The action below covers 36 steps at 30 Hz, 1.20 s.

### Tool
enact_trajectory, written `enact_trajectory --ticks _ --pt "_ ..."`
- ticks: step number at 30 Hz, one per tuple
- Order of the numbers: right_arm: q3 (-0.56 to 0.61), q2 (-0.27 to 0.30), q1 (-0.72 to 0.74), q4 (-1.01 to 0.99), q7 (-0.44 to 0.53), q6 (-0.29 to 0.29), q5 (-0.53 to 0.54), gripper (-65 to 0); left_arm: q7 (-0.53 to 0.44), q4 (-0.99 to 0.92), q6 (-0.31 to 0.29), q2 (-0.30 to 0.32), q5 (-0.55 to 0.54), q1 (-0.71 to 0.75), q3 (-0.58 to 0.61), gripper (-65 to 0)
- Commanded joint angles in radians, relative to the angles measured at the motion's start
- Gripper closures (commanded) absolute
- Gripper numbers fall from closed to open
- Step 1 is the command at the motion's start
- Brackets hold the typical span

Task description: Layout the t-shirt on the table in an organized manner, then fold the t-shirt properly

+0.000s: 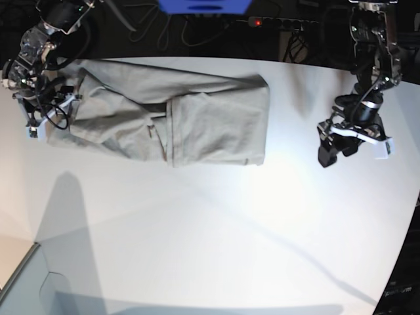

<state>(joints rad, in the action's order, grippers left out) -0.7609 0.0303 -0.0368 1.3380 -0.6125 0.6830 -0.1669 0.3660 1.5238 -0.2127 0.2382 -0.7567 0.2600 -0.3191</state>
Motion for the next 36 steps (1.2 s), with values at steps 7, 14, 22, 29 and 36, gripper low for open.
enact_trajectory --ticks 7,14,22,29,36 --pt "0.047 -0.033 -0.015 0.011 0.001 0.015 0.0 -29.4 -0.02 0.024 -0.012 0.011 -0.01 -0.005 -0.005 -43.5" --pt "0.149 -0.037 -0.033 0.015 0.001 0.015 -0.001 0.0 -0.02 0.027 -0.012 0.011 -0.01 0.011 -0.033 -43.5" --pt "0.157 -0.057 -0.067 0.272 -0.016 0.015 0.0 0.0 -0.02 0.028 -0.012 0.011 -0.01 0.042 -0.139 -43.5" --pt "0.212 -0.137 -0.076 0.55 -0.134 0.015 0.0 0.0 -0.018 0.019 -0.012 0.011 -0.004 0.048 -0.173 -43.5" --pt "0.395 -0.187 -0.136 0.662 -0.228 0.015 0.0 0.0 -0.018 0.017 -0.012 0.006 -0.004 0.074 -0.167 -43.5"
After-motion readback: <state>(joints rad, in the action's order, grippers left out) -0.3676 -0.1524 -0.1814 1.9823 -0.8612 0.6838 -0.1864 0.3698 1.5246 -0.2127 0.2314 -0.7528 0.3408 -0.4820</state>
